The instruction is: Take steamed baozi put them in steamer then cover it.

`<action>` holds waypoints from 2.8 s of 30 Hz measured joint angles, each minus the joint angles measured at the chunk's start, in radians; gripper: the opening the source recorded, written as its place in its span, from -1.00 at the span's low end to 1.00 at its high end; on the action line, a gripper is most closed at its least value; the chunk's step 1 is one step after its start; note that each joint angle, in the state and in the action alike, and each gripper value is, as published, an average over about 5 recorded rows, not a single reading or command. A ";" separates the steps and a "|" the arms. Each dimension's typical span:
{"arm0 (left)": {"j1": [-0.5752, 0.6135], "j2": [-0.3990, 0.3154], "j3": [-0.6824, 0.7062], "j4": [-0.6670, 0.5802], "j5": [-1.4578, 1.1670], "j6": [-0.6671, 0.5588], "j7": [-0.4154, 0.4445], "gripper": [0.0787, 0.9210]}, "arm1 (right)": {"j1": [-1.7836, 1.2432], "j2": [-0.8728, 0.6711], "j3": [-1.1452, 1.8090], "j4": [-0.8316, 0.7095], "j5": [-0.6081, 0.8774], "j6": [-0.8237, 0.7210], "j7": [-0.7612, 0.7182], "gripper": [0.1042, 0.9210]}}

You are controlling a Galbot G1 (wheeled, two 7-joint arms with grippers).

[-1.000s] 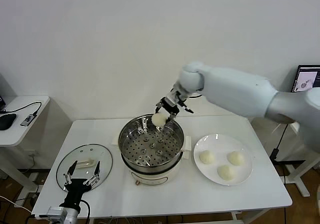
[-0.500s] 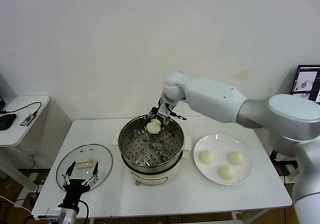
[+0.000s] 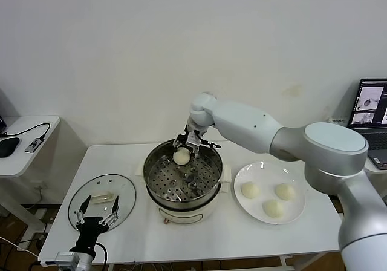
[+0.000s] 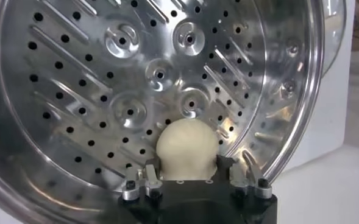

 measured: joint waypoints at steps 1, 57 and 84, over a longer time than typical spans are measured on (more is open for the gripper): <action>0.001 -0.001 0.000 -0.001 0.000 0.000 0.000 0.77 | 0.004 -0.002 -0.004 0.003 0.008 -0.002 -0.001 0.67; 0.031 0.020 -0.061 -0.056 0.001 0.051 0.021 0.77 | -0.136 -0.746 0.055 0.576 0.390 -0.951 -0.099 0.76; 0.024 0.022 -0.068 -0.032 0.005 0.040 0.019 0.77 | -0.361 -0.589 0.215 0.362 0.268 -0.926 -0.057 0.67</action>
